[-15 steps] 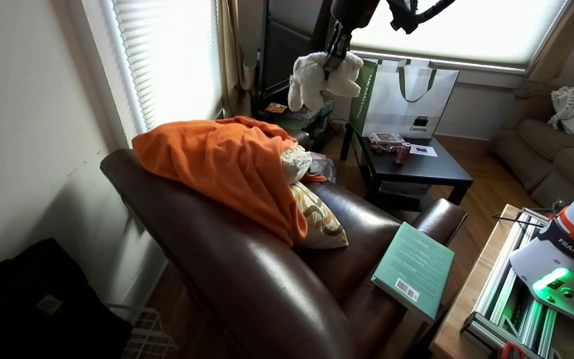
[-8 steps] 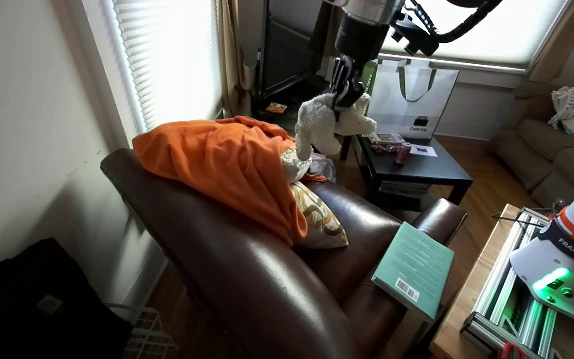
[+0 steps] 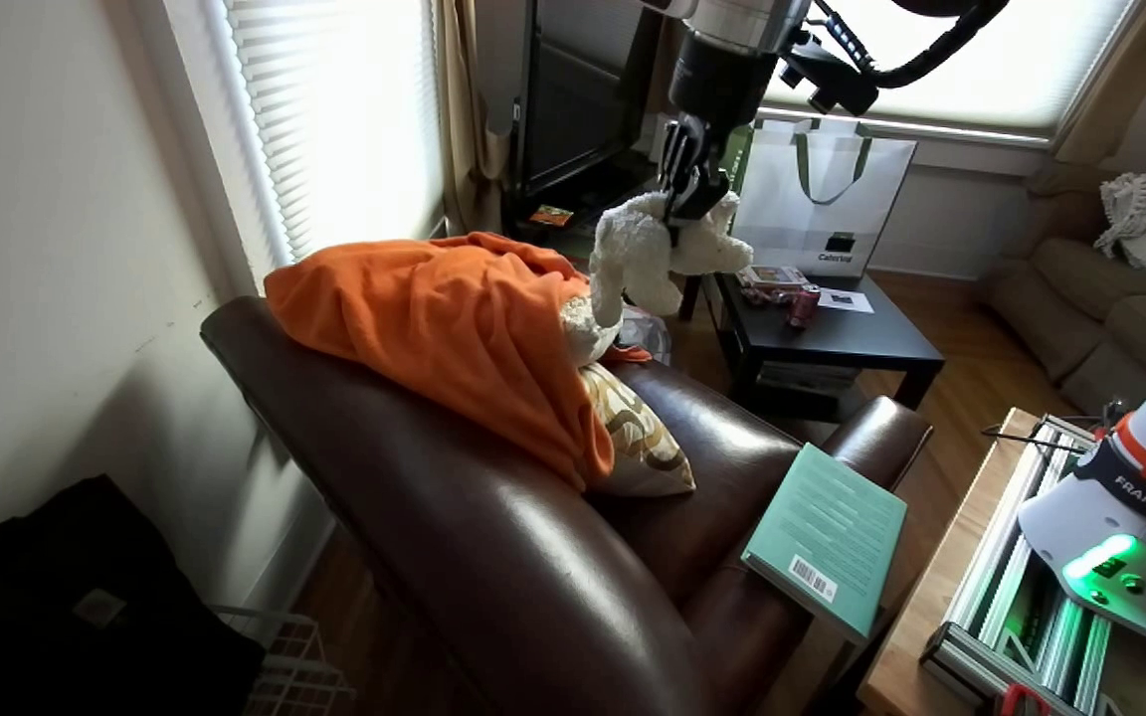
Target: Move the fluffy to the armrest on the left
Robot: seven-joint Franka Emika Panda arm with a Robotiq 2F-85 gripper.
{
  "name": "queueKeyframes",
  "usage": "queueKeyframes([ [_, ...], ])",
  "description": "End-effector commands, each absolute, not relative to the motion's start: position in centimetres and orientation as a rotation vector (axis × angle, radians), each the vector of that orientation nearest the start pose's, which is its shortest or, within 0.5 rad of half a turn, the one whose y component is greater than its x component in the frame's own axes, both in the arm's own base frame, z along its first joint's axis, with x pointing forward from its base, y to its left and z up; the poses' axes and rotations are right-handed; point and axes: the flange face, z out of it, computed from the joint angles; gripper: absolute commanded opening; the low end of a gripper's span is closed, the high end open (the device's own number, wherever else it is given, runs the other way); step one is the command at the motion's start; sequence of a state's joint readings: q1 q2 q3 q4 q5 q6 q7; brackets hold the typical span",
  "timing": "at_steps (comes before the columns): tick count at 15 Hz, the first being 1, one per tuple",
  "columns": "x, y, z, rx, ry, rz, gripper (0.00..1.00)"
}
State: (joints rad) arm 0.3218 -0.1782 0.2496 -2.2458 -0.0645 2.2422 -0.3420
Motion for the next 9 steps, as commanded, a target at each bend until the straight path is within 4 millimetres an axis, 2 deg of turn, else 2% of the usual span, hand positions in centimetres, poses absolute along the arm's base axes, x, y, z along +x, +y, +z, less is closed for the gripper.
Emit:
queueKeyframes([
  [1,42.7,27.6,45.6,-2.852,-1.465,-0.285,0.11],
  [6,42.7,27.6,45.5,-2.852,-1.466,-0.284,0.11],
  [7,42.7,27.6,45.5,-2.852,-1.466,-0.284,0.03],
  [9,41.2,29.5,45.2,-2.801,-1.483,-0.271,0.03],
])
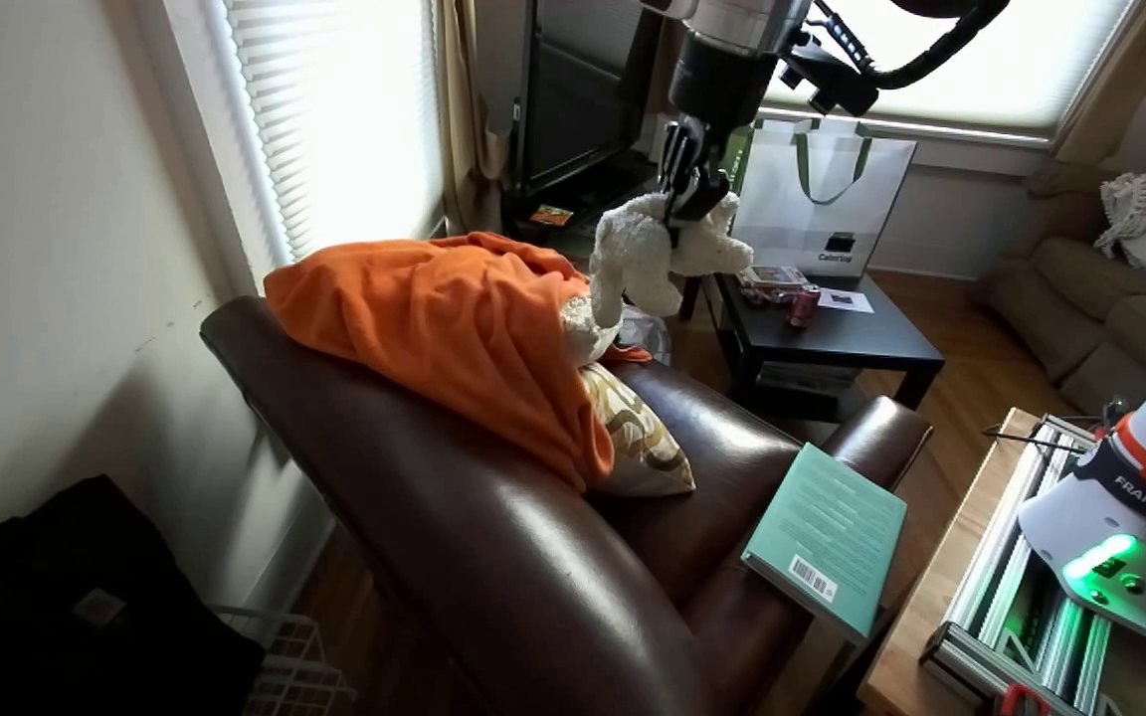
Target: Move the fluffy to the armrest on the left
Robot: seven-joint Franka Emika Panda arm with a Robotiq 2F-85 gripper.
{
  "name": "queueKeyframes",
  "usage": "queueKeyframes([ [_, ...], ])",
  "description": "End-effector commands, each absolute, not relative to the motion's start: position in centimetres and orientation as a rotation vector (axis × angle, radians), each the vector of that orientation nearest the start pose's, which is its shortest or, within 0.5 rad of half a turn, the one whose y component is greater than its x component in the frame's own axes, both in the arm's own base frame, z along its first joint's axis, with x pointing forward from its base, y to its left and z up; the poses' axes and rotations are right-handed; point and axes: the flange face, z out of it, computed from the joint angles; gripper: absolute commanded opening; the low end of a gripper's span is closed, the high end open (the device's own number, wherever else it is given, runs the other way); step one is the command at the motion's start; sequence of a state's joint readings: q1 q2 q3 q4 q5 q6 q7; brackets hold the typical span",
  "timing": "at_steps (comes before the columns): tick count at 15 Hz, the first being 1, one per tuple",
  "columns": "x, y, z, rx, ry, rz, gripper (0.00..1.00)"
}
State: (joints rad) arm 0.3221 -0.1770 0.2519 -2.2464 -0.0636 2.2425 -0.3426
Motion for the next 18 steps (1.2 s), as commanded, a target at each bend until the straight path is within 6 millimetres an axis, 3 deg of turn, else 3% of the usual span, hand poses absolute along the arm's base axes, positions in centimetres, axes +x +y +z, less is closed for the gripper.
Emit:
queueKeyframes([
  [1,40.0,31.0,45.1,-2.762,-1.489,-0.256,0.03],
  [5,36.0,36.9,43.9,-2.641,-1.473,-0.238,0.03],
  [8,34.1,40.5,41.5,-2.581,-1.519,-0.326,0.03],
  [9,33.8,40.9,40.9,-2.563,-1.536,-0.337,0.03],
  [10,34.2,40.2,42.5,-2.579,-1.536,-0.322,0.11],
  [13,34.0,41.1,40.8,-2.56,-1.542,-0.318,0.11],
  [18,34.2,41.0,40.8,-2.562,-1.539,-0.318,0.11],
])
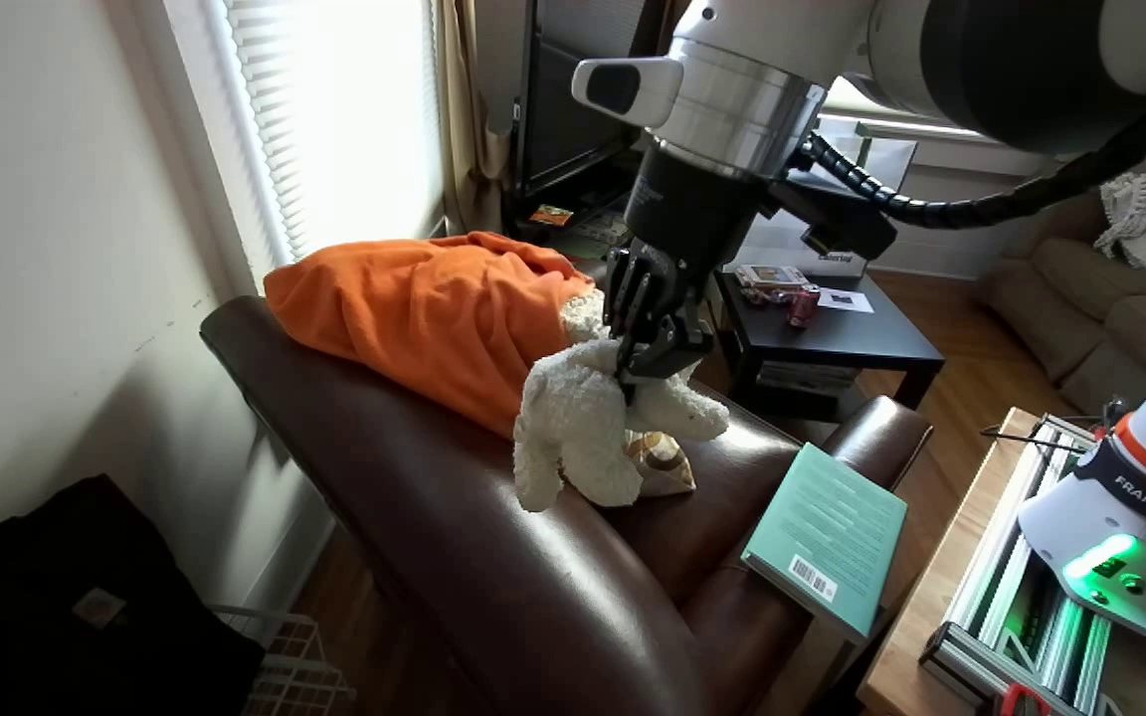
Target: Move the fluffy to the armrest on the left
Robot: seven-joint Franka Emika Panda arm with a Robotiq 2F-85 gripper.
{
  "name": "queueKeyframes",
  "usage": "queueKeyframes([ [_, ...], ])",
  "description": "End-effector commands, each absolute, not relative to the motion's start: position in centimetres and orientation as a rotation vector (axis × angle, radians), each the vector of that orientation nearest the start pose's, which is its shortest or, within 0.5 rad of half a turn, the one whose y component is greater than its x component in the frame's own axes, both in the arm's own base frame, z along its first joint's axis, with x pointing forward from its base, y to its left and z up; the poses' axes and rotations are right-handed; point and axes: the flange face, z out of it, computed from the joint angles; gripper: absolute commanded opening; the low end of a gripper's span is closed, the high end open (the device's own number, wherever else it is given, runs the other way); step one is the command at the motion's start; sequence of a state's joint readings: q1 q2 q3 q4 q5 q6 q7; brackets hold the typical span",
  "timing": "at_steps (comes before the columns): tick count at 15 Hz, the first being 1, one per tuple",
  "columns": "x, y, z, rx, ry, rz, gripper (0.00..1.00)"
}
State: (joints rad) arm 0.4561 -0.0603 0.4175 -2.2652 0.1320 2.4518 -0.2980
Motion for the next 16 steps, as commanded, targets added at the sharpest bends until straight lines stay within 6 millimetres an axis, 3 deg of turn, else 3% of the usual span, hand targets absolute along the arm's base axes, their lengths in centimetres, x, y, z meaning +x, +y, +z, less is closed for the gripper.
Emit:
queueKeyframes([
  [1,34.2,41.0,40.8,-2.562,-1.539,-0.318,0.11],
  [2,34.2,41.0,40.8,-2.562,-1.539,-0.318,0.11],
  [3,34.2,41.0,40.8,-2.562,-1.539,-0.318,0.03],
  [10,34.4,42.8,37.7,-2.525,-1.519,-0.412,0.03],
  [16,34.7,44.9,33.1,-2.495,-1.496,-0.479,0.03],
])
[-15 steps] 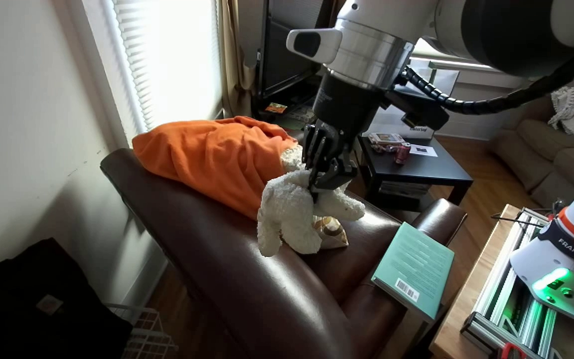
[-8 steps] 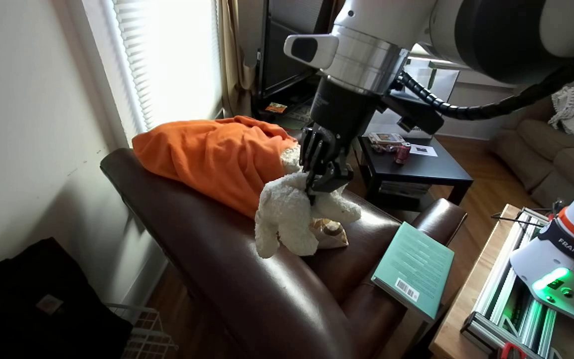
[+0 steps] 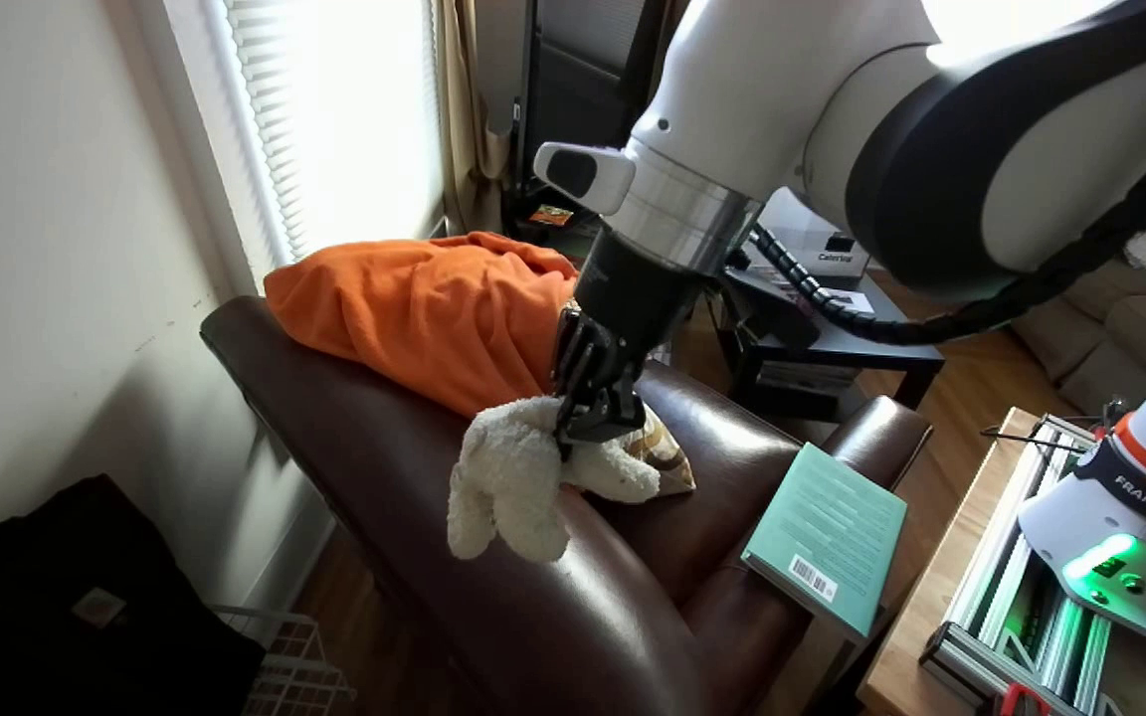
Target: Move the fluffy to the armrest on the left
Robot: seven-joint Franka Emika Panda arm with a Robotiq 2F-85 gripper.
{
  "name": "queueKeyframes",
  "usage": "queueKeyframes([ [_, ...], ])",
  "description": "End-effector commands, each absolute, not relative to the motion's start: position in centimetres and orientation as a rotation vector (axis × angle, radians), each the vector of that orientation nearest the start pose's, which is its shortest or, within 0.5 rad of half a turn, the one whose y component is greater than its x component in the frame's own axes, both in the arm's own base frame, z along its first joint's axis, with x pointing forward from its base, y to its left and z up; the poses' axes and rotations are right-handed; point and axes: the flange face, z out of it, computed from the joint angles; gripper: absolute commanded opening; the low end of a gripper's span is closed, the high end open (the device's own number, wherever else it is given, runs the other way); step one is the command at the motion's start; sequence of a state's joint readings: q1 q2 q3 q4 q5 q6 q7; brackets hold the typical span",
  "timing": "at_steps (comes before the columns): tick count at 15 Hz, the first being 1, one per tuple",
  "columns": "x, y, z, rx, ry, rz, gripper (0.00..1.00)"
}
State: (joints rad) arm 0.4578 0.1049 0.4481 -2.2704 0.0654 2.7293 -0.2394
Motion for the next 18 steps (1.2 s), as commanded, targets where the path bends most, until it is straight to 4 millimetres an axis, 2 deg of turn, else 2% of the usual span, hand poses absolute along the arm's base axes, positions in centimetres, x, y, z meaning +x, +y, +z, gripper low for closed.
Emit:
queueKeyframes([
  [1,34.8,45.1,32.3,-2.498,-1.513,-0.483,0.03],
  [8,35.0,47.1,27.9,-2.484,-1.539,-0.463,0.03],
  [15,35.1,48.5,25.2,-2.475,-1.574,-0.375,0.03],
  [16,35.2,48.6,25.1,-2.48,-1.583,-0.365,0.36],
  [18,35.4,48.4,25.2,-2.504,-1.598,-0.351,0.44],
])
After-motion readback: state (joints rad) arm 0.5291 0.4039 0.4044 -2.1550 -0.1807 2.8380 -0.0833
